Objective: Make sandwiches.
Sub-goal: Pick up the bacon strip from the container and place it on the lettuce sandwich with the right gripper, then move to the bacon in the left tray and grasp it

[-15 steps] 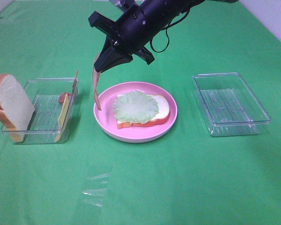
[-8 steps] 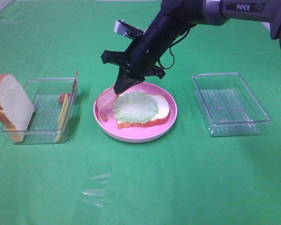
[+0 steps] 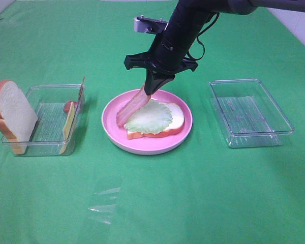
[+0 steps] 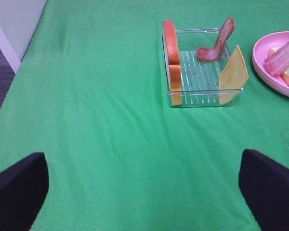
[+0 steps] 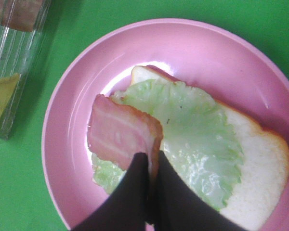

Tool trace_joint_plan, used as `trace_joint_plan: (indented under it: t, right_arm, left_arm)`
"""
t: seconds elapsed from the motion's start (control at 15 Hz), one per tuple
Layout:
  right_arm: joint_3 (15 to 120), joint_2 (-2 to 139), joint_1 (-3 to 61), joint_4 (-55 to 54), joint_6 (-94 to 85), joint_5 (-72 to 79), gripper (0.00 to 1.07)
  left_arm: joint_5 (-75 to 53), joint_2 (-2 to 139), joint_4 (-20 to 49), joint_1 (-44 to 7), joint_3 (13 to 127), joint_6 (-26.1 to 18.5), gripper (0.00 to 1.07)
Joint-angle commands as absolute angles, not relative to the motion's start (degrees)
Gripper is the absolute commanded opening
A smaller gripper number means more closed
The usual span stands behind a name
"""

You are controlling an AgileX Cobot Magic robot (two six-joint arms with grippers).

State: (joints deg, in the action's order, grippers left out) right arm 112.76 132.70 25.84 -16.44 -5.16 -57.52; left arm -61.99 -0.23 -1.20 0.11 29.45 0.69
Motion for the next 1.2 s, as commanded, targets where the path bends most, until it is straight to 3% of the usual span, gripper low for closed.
trace_joint_plan:
  t: [0.07,0.4,0.47,0.53,0.67,0.73,0.8,1.2]
  right_arm:
    - [112.93,132.18,25.73,-13.18,-4.01,-59.7,0.0]
    - [112.93,132.18,25.9,-11.86,-1.03,-61.48,0.0]
    - [112.93,132.18,25.9,-11.8,-0.52,-61.48,0.05]
    - [112.93,132.18,25.9,-11.8,-0.57,-61.59,0.23]
    - [112.93,132.18,25.9,-11.34,-0.8,-61.99,0.7]
    - [112.99,132.18,25.9,-11.12,-0.8,-62.51,0.85]
    - [112.99,132.01,25.9,-10.71,-0.8,-63.08,0.92]
    - [119.69,128.8,25.78,-6.02,-0.57,-73.17,0.92]
  left_arm:
    - [-61.31,-1.38,-1.26,-0.23,29.51,0.57,1.0]
    - [-61.31,-1.38,-1.26,-0.23,29.51,0.57,1.0]
    - [-61.31,-1.38,-1.26,-0.23,29.51,0.57,1.0]
    - [-61.31,-1.38,-1.26,-0.23,29.51,0.57,1.0]
    - [-61.31,-1.38,-1.26,-0.23,29.51,0.57,1.0]
    - [-61.31,-1.38,-1.26,-0.23,29.51,0.57,1.0]
    - [-61.31,-1.38,-1.26,-0.23,29.51,0.57,1.0]
    - [-61.36,-1.38,-1.26,-0.23,29.51,0.57,1.0]
